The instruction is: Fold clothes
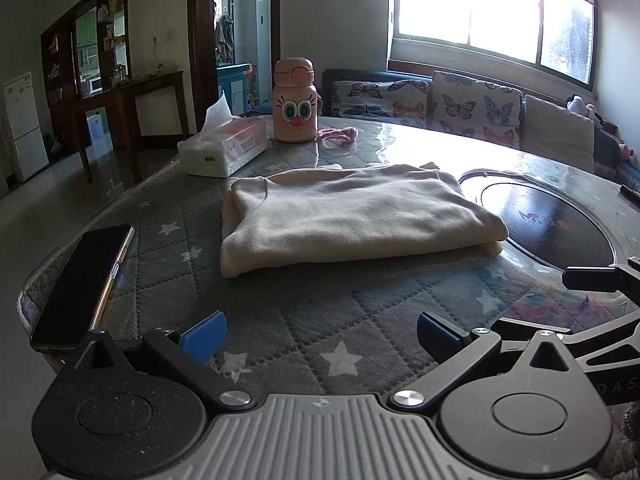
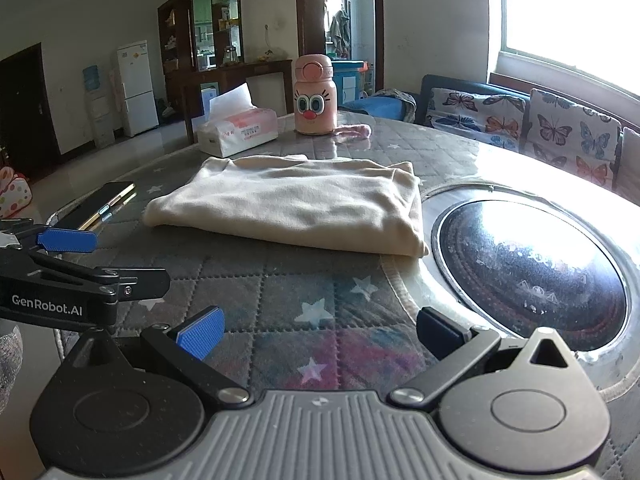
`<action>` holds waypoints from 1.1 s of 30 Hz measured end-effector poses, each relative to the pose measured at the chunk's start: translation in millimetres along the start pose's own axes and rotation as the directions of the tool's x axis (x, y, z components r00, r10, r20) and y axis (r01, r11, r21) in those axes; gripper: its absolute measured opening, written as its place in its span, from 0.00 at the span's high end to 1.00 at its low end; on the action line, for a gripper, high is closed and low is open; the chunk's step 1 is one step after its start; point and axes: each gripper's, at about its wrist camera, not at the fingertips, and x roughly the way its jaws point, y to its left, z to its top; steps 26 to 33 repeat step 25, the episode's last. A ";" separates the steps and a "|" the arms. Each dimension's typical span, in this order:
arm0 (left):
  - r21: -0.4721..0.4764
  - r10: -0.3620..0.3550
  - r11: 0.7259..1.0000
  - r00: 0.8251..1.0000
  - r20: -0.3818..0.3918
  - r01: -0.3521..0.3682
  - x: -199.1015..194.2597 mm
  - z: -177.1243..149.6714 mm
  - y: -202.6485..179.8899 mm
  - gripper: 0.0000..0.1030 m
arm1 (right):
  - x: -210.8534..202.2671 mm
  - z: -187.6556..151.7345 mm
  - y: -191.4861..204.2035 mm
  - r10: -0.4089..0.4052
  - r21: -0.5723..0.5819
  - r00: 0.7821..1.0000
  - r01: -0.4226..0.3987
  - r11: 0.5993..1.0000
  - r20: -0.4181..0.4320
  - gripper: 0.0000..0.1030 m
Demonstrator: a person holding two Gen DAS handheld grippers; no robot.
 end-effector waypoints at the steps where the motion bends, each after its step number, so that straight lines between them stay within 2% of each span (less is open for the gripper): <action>1: -0.001 -0.001 1.000 1.000 0.000 0.001 0.2 0.0 0.0 0.00 | 0.1 -0.2 -0.3 0.002 0.003 1.000 -0.002 1.000 -0.001 0.00; 33: -0.012 0.004 1.000 1.000 -0.011 -0.004 1.1 -3.5 -1.0 0.00 | 1.2 -1.4 -1.3 0.004 0.021 1.000 -0.003 1.000 -0.010 0.00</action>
